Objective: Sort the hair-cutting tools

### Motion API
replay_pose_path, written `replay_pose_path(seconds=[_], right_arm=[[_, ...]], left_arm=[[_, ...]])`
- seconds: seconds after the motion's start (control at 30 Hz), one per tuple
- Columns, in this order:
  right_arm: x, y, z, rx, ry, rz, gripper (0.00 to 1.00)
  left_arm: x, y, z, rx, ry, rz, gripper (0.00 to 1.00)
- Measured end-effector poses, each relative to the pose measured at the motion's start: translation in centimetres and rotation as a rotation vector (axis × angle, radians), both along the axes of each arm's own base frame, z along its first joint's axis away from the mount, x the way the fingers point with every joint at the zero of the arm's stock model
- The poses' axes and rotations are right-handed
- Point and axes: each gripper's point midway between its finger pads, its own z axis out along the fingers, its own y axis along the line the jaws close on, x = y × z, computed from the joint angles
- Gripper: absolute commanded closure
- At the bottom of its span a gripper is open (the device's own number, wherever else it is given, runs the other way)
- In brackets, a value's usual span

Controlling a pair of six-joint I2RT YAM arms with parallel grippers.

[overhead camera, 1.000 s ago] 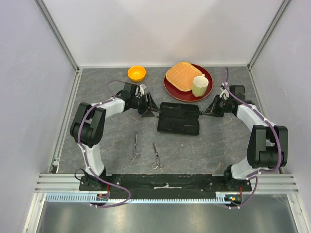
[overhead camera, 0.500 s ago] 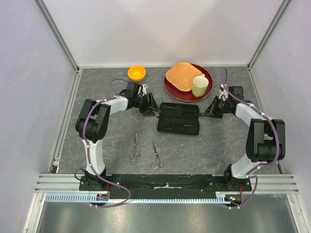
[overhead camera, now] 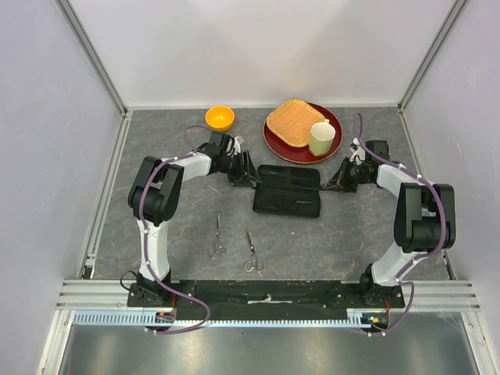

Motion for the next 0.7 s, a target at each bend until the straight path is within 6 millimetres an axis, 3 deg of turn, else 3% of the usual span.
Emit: replay_pose_path(seconds=[0.4,0.7], right_arm=[[0.2,0.8,-0.8,-0.017,0.015,0.021,1.00],[0.7,0.1,1.0,-0.117,-0.052,-0.018,1.00]], left_arm=[[-0.4,-0.4,0.0,0.001,-0.007,-0.027,0.45],[-0.2,-0.2,-0.3,0.036,-0.010,-0.010,0.52]])
